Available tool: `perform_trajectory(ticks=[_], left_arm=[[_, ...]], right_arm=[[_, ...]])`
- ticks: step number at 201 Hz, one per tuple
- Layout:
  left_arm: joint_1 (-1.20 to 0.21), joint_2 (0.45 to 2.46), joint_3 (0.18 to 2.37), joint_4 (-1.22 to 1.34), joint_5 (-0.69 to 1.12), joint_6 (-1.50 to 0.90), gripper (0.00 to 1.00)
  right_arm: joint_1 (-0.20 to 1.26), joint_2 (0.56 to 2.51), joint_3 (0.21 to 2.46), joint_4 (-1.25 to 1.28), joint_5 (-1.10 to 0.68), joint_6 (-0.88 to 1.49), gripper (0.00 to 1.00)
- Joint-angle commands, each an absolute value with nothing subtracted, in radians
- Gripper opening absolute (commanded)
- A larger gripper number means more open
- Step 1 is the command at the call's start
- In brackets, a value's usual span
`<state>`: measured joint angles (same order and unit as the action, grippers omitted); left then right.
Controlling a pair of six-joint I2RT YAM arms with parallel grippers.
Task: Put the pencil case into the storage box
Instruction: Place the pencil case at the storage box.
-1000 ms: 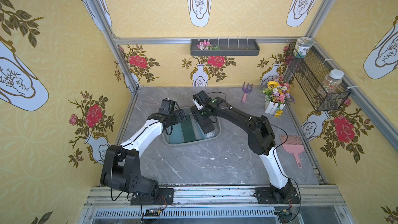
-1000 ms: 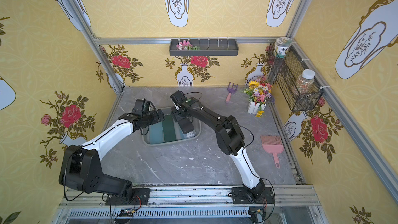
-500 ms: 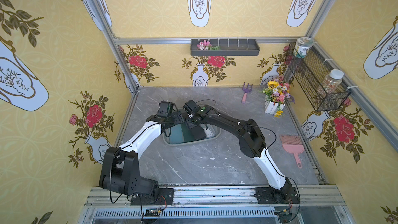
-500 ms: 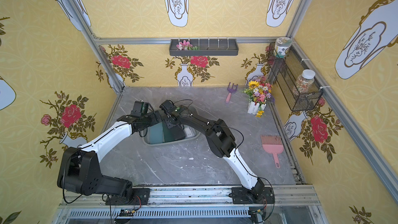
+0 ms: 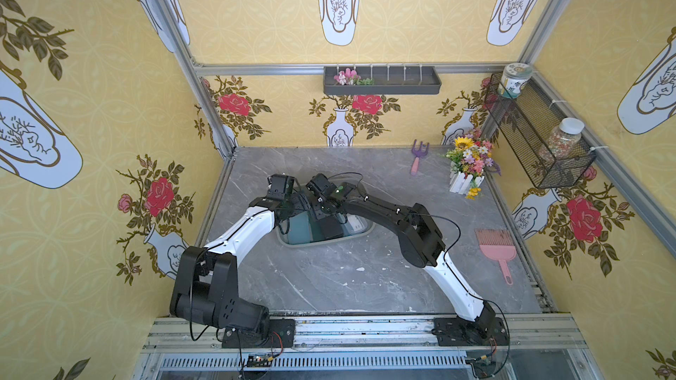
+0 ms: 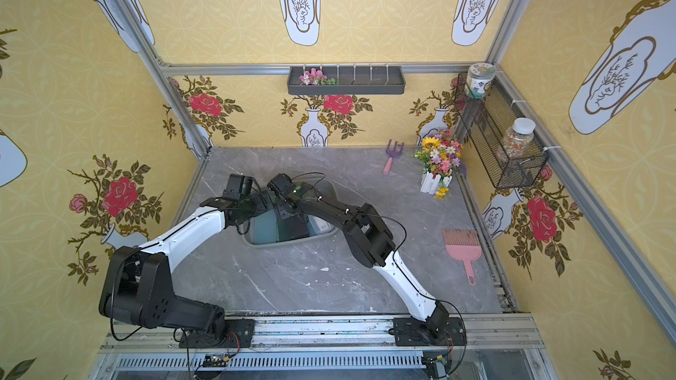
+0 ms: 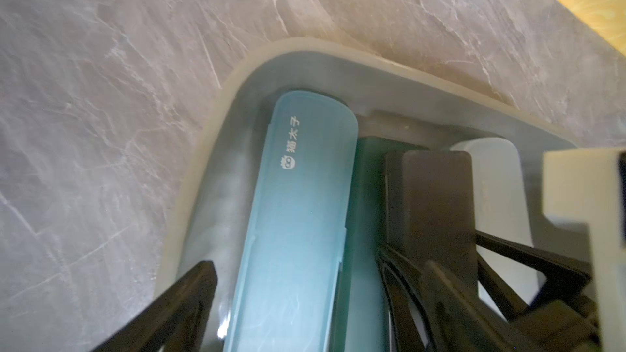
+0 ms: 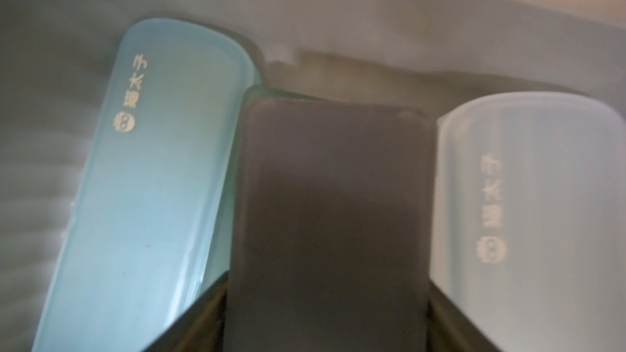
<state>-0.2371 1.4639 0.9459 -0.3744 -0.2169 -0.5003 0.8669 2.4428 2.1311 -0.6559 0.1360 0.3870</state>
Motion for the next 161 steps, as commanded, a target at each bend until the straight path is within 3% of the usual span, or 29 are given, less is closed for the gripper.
perform_trajectory(ticks=[1, 115, 161], left_arm=[[-0.239, 1.462, 0.938, -0.362, -0.214, -0.502, 1.00], [-0.238, 1.357, 0.936, -0.360, -0.263, -0.493, 1.00], [-0.236, 1.314, 0.949, -0.411, -0.337, -0.494, 1.00]], right_arm=[[0.873, 2.427, 2.123, -0.602, 0.140, 0.386, 0.97], [0.837, 2.268, 2.010, -0.519, 0.107, 0.332, 0.97], [0.772, 2.137, 1.856, -0.497, 0.110, 0.298, 0.97]])
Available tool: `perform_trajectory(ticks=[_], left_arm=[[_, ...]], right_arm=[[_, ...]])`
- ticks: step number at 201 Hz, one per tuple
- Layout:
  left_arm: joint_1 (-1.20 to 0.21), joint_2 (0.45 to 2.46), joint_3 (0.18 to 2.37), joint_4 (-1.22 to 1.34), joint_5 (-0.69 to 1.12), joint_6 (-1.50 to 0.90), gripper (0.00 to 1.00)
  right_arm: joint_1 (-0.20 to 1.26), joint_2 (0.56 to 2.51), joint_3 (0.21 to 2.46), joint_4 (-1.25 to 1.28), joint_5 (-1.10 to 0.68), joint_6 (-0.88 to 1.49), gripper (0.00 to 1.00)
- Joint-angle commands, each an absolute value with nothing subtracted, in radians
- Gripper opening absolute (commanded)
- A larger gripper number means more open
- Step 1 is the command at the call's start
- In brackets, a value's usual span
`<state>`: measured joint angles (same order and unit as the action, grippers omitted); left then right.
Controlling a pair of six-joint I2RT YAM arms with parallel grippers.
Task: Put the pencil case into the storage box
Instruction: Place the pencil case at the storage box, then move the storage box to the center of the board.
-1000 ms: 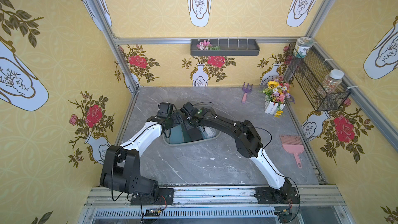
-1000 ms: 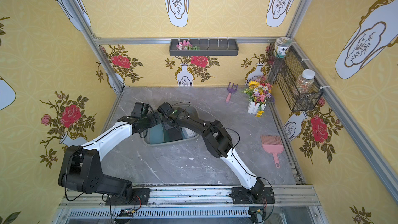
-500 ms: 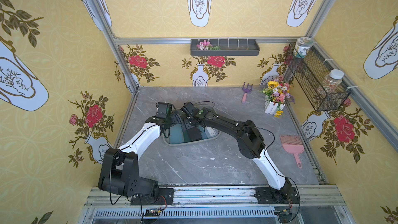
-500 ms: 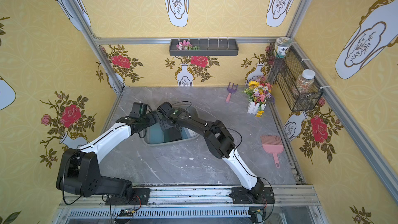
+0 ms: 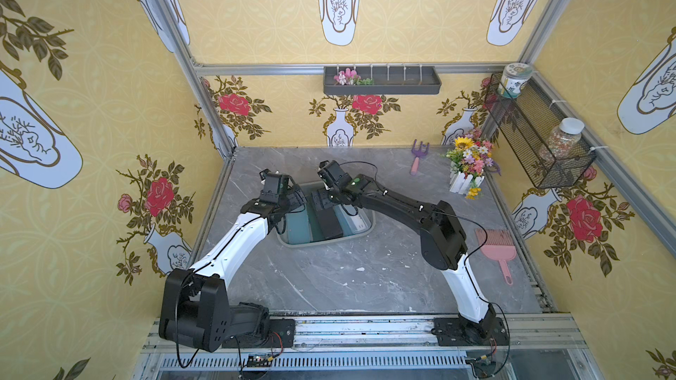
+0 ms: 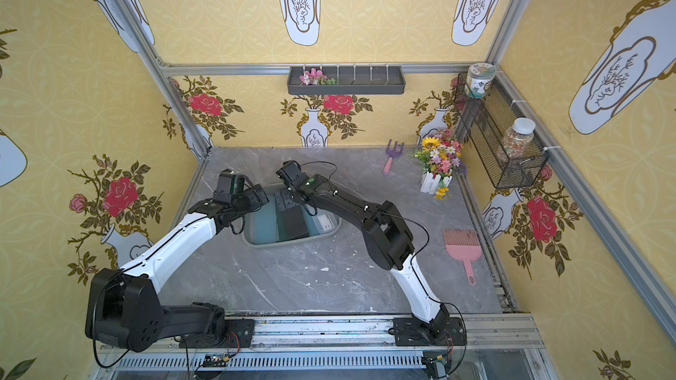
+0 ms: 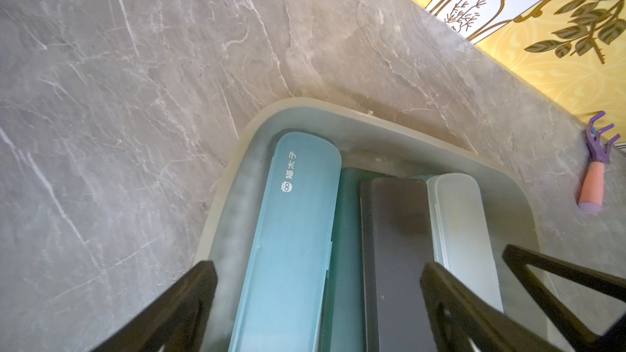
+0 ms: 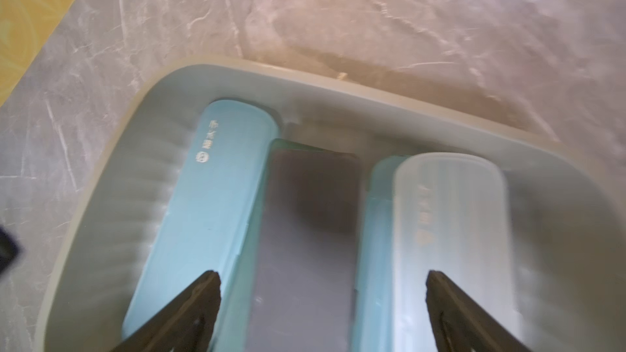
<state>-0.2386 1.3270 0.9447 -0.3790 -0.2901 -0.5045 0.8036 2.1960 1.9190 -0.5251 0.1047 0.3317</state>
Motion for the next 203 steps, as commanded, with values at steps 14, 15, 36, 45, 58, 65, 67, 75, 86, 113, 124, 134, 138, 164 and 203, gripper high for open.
perform_trajectory(ticks=[14, 15, 36, 45, 58, 65, 67, 75, 86, 113, 124, 134, 138, 164, 203], left_arm=[[-0.236, 1.313, 0.947, -0.419, -0.351, -0.500, 0.98], [-0.236, 1.313, 0.947, -0.420, -0.352, -0.501, 0.97], [-0.236, 1.326, 0.937, -0.436, -0.376, -0.518, 0.87], [-0.235, 1.337, 0.933, -0.449, -0.390, -0.533, 0.87], [-0.232, 1.355, 0.923, -0.457, -0.400, -0.548, 0.85], [-0.230, 1.363, 0.914, -0.456, -0.402, -0.556, 0.84], [-0.230, 1.365, 0.911, -0.456, -0.402, -0.558, 0.84], [-0.229, 1.372, 0.900, -0.453, -0.402, -0.566, 0.80], [-0.227, 1.380, 0.886, -0.450, -0.408, -0.580, 0.75], [-0.222, 1.393, 0.859, -0.450, -0.432, -0.602, 0.67], [-0.218, 1.396, 0.849, -0.447, -0.433, -0.604, 0.67], [-0.215, 1.400, 0.838, -0.439, -0.431, -0.604, 0.67], [-0.214, 1.402, 0.835, -0.437, -0.429, -0.603, 0.67], [-0.209, 1.411, 0.817, -0.417, -0.424, -0.601, 0.67], [-0.202, 1.452, 0.785, -0.358, -0.385, -0.598, 0.67]], right_arm=[[0.744, 2.092, 1.795, -0.496, 0.101, 0.282, 0.97], [0.743, 2.090, 1.791, -0.496, 0.101, 0.281, 0.97], [0.700, 2.023, 1.701, -0.499, 0.117, 0.254, 0.97], [0.678, 2.001, 1.664, -0.505, 0.120, 0.244, 0.97], [0.653, 1.975, 1.616, -0.508, 0.128, 0.230, 0.98], [0.641, 1.965, 1.592, -0.508, 0.128, 0.223, 0.99], [0.638, 1.962, 1.586, -0.507, 0.129, 0.221, 0.99], [0.627, 1.955, 1.565, -0.504, 0.132, 0.214, 0.96], [0.616, 1.953, 1.539, -0.503, 0.134, 0.205, 0.92], [0.607, 1.965, 1.512, -0.494, 0.141, 0.193, 0.88], [0.606, 1.975, 1.507, -0.489, 0.142, 0.193, 0.87], [0.605, 1.981, 1.501, -0.482, 0.143, 0.193, 0.87], [0.604, 1.983, 1.497, -0.480, 0.144, 0.194, 0.87], [0.600, 1.978, 1.477, -0.465, 0.144, 0.196, 0.87], [0.585, 1.977, 1.451, -0.457, 0.147, 0.198, 0.87]])
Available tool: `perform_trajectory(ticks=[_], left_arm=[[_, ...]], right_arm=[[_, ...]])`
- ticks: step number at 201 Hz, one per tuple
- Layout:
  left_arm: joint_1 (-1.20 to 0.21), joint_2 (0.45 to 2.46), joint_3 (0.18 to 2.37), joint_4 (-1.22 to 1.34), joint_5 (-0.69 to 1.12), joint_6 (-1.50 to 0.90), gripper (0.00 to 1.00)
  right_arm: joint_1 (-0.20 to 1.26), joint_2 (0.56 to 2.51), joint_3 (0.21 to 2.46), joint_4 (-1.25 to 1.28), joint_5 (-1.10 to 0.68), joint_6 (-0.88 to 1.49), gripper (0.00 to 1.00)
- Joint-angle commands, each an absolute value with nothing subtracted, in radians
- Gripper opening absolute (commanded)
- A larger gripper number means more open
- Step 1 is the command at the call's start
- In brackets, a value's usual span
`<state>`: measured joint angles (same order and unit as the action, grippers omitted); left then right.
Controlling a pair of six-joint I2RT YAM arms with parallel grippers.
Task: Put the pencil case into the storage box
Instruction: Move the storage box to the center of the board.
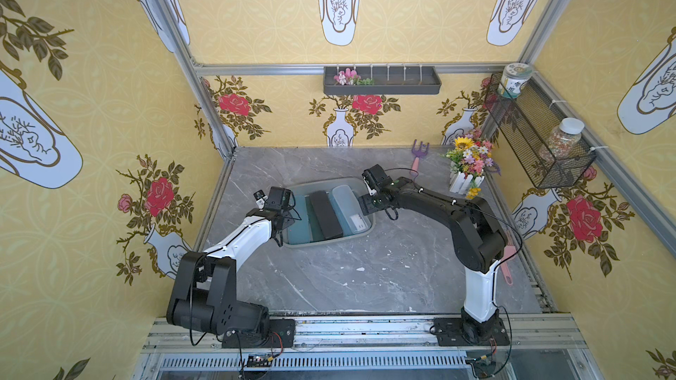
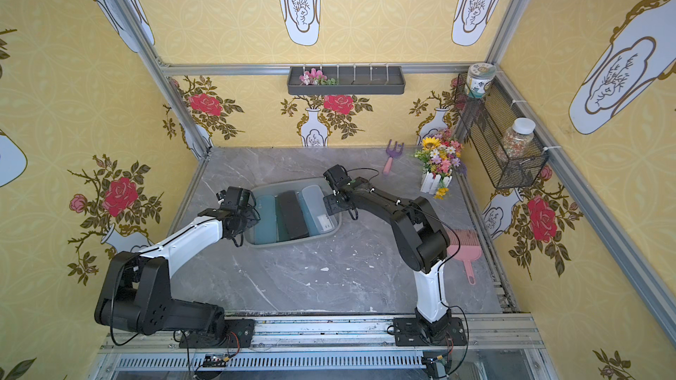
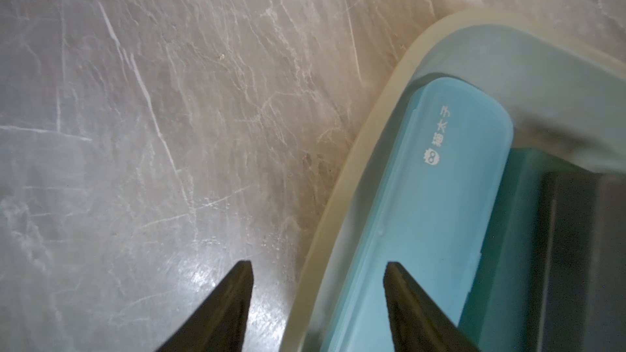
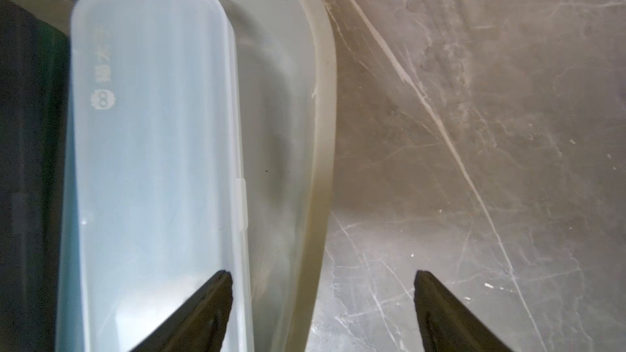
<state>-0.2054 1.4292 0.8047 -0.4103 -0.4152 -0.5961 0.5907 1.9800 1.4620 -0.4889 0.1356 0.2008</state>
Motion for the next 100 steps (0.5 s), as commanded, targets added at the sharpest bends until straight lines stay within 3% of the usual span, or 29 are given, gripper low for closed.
perform_trajectory(ticks=[1, 100], left_arm=[[-0.202, 1.453, 0.785, -0.356, -0.383, -0.599, 0.67], [-0.233, 1.600, 0.870, -0.250, -0.261, -0.658, 0.67]], right_arm=[[0.585, 1.978, 1.450, -0.457, 0.146, 0.198, 0.87], [0.485, 2.031, 1.474, -0.467, 0.130, 0.134, 0.87]])
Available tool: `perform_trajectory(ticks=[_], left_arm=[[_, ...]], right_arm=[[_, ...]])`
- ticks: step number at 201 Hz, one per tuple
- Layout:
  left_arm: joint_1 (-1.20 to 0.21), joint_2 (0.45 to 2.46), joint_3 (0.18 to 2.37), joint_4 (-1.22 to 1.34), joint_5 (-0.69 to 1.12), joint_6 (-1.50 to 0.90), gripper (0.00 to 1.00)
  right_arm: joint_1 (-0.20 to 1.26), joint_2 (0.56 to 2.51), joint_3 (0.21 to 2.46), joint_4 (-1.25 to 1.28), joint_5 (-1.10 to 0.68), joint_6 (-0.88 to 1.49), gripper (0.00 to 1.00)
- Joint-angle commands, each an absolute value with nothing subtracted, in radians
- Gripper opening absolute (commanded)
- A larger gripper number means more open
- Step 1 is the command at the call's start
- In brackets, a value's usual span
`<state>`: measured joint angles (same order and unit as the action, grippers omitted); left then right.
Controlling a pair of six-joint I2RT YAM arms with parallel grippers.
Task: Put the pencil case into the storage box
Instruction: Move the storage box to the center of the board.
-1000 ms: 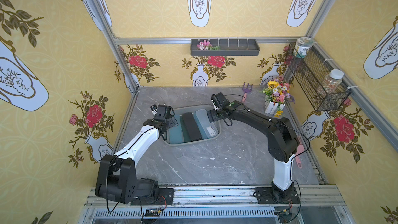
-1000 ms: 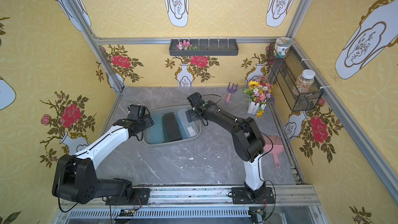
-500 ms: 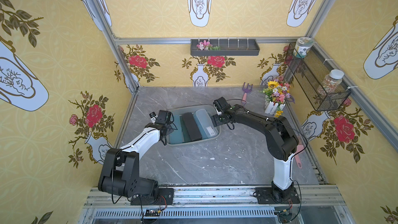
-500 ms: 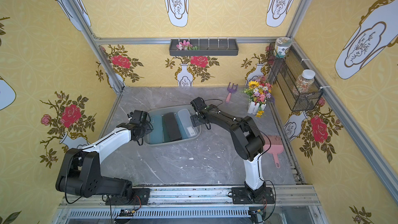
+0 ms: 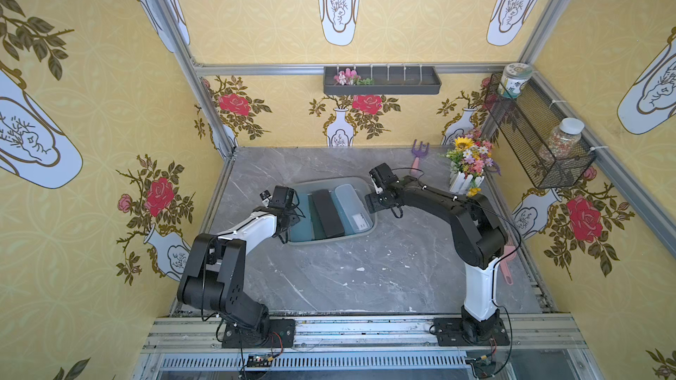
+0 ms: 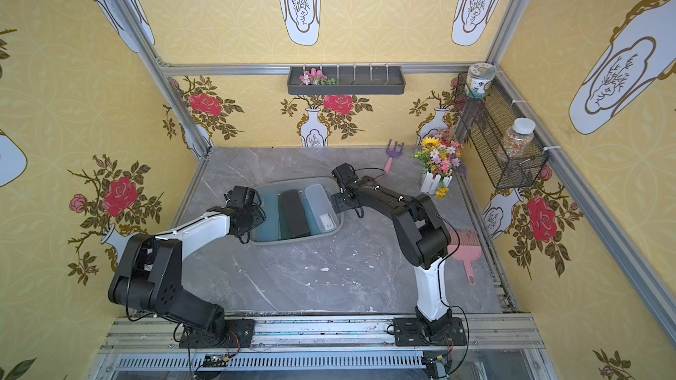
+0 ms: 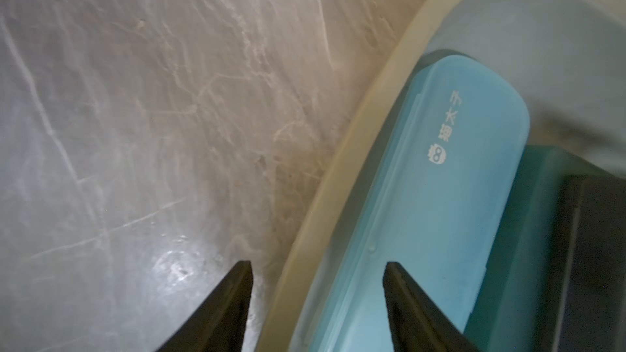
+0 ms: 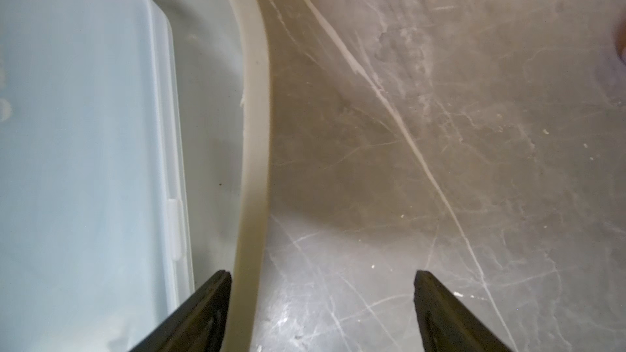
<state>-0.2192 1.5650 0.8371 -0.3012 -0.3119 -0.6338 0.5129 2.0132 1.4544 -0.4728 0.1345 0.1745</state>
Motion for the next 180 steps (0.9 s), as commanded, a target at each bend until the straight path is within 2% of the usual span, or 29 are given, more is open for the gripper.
perform_trajectory(ticks=[1, 98, 111, 121, 128, 132, 147, 180], left_arm=[[-0.235, 1.601, 0.872, -0.251, -0.262, -0.659, 0.67], [-0.338, 1.850, 1.157, -0.253, -0.230, -0.664, 0.69], [-0.341, 1.861, 1.177, -0.258, -0.230, -0.659, 0.76], [-0.344, 1.863, 1.195, -0.282, -0.255, -0.641, 0.90], [-0.355, 1.861, 1.222, -0.336, -0.309, -0.637, 1.00], [-0.362, 1.860, 1.237, -0.369, -0.350, -0.635, 1.00], [-0.375, 1.847, 1.293, -0.468, -0.457, -0.623, 1.00], [-0.373, 1.755, 1.306, -0.523, -0.536, -0.575, 1.00]], right_arm=[[0.482, 2.032, 1.475, -0.467, 0.129, 0.133, 0.87], [0.316, 2.044, 1.542, -0.498, 0.077, 0.033, 0.87], [0.308, 2.043, 1.548, -0.502, 0.066, 0.025, 0.87], [0.307, 2.038, 1.552, -0.507, 0.066, 0.020, 0.89], [0.306, 2.031, 1.550, -0.505, 0.063, 0.020, 0.95], [0.307, 2.024, 1.549, -0.502, 0.058, 0.020, 0.99], [0.307, 2.000, 1.538, -0.491, 0.060, 0.031, 0.97], [0.299, 1.918, 1.536, -0.491, 0.058, 0.058, 0.97]])
